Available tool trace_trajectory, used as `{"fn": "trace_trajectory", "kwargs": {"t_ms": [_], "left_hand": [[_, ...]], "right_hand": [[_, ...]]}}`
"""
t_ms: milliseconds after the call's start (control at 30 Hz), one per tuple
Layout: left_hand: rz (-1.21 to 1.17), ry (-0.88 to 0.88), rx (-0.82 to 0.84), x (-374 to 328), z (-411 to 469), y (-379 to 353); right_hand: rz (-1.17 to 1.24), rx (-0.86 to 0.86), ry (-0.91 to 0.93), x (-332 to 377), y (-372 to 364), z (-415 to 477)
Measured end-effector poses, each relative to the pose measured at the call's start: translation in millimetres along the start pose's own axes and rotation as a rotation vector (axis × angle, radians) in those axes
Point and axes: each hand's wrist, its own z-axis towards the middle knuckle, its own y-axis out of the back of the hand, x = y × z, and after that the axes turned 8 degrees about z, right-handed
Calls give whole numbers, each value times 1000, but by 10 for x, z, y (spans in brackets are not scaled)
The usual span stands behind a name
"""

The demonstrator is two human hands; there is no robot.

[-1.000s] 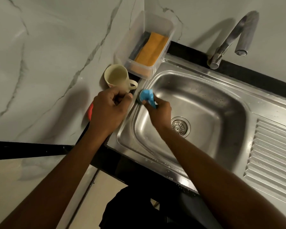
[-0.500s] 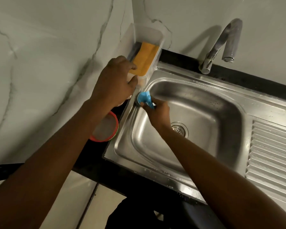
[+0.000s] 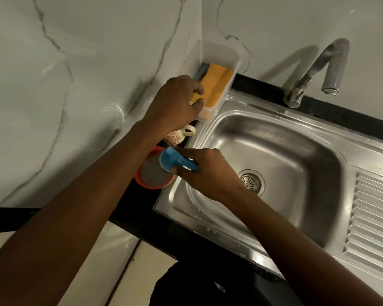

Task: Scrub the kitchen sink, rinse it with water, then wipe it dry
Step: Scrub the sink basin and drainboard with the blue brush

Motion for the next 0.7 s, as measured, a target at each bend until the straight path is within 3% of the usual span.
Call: {"fn": "trace_trajectory", "kwargs": {"t_ms": [233,433,600,700], "left_hand": [[-38,-4,15,60,-103,75],[-28,41,51,94,-148,-12],[-18,5,97,107,-40,34],[-15,27,73,123,100,113]], "right_hand": [[-388,279,26,186,-374,351],[-401,329,-8,232,-572,494],[-48,278,-36,268,-320,338],[239,214,-169,192,54,146]]}}
